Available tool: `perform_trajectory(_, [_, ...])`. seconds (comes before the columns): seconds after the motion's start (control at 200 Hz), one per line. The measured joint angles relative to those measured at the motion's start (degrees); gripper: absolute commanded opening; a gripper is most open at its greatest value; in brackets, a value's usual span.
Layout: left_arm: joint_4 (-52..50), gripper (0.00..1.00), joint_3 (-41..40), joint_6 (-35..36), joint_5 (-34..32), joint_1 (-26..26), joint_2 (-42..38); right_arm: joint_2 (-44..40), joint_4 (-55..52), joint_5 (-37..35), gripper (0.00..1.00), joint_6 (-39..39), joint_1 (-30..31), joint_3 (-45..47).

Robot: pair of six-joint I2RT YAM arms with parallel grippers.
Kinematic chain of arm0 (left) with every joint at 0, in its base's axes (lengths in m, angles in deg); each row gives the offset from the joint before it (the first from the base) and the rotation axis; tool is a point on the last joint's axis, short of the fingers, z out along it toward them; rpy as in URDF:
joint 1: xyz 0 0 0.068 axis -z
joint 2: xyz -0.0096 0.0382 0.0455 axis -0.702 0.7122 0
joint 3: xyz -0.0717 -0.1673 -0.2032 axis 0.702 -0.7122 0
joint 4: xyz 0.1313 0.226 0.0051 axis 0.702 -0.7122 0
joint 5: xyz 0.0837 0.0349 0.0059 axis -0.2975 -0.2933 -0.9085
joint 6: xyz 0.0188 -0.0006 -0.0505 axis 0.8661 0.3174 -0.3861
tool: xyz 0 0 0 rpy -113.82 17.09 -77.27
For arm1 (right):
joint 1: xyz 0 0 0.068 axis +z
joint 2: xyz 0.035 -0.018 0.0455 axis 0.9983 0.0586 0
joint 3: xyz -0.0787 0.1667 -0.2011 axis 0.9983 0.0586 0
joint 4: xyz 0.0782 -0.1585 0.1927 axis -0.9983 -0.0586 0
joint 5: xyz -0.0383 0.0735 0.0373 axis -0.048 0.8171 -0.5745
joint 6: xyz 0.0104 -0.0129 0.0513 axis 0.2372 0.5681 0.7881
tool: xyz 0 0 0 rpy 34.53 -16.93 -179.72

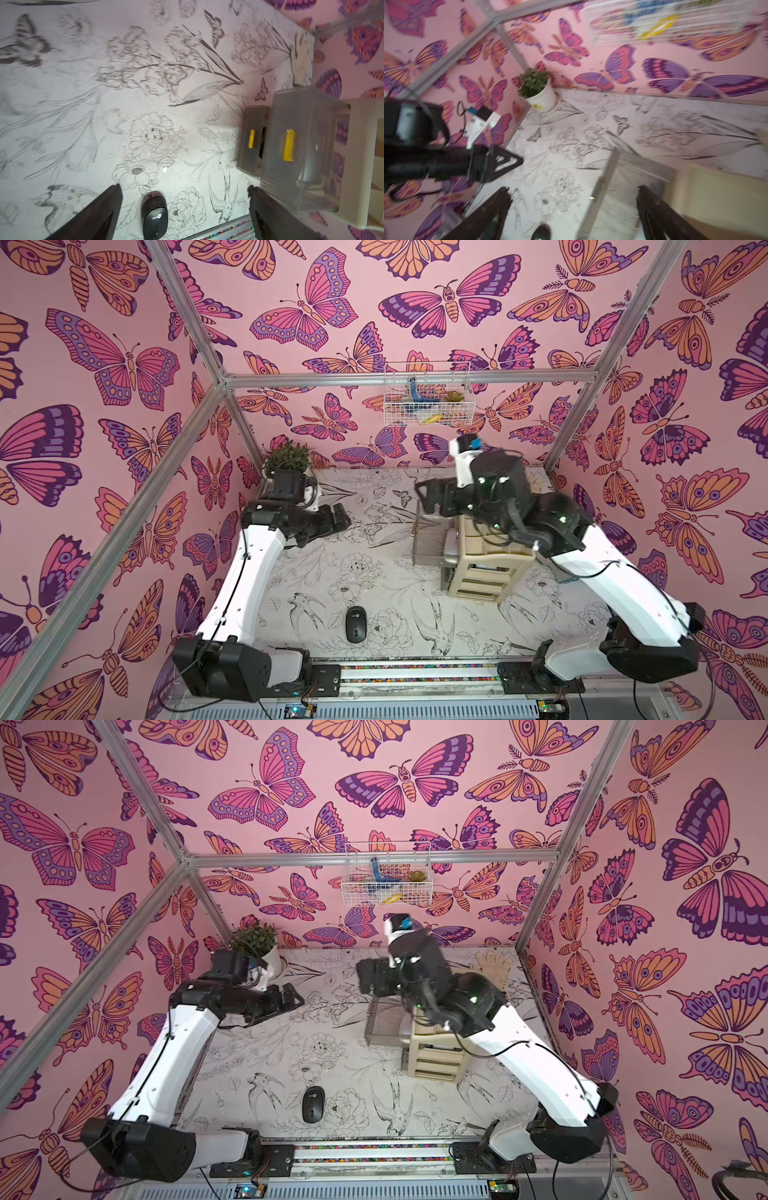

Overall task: Take the mice out of the drawer
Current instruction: Adjust the mouse in the drawer.

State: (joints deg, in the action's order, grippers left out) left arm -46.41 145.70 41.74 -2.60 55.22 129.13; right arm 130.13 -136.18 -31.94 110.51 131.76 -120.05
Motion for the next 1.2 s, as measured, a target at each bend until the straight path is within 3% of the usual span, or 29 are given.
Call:
perform_trajectory(0.11, [0.00,1.00,5.86,0.48,-1.03,9.40,5.68,-2.03,-3.13,0.44,0.98,-2.82,-12.17,2.38])
perform_trajectory(0.235, [0.04,1.00,12.00,0.81,-2.14,16.44,10.69,-4.15,-5.92,1.36,0.98,-5.14,-22.56,9.57])
perform_trajectory(0.486, [-0.04,0.98,21.97,0.87,-3.82,25.53,16.85,-8.79,-7.82,5.05,0.97,-6.99,-34.10,24.24])
perform_trajectory(0.581, [-0.07,0.76,24.85,1.38,-3.78,28.00,19.43,-9.92,-6.86,6.88,0.97,-7.21,-35.50,26.08])
perform_trajectory(0.606, [-0.04,0.66,25.51,1.22,-3.58,28.57,20.31,-10.10,-6.67,7.23,0.97,-7.28,-35.74,26.32])
perform_trajectory(0.656, [-0.07,0.34,26.51,0.94,-3.10,29.55,21.90,-10.34,-6.16,7.98,0.97,-7.37,-36.06,26.73])
perform_trajectory(0.721, [-0.09,0.19,27.58,0.83,-2.64,30.47,23.87,-10.38,-5.33,8.68,0.97,-7.45,-36.28,27.28])
perform_trajectory(0.776, [-0.09,0.17,28.22,0.83,-2.21,31.08,25.44,-10.38,-4.37,9.22,0.97,-7.50,-36.48,27.82])
perform_trajectory(0.881, [0.04,0.00,28.92,0.52,-0.74,31.65,27.93,-10.29,-2.86,10.19,0.97,-7.63,-36.74,28.65])
perform_trajectory(1.197, [3.17,0.00,31.71,-1.38,9.27,31.69,33.66,-9.20,1.16,13.00,0.97,-7.63,-37.18,30.38])
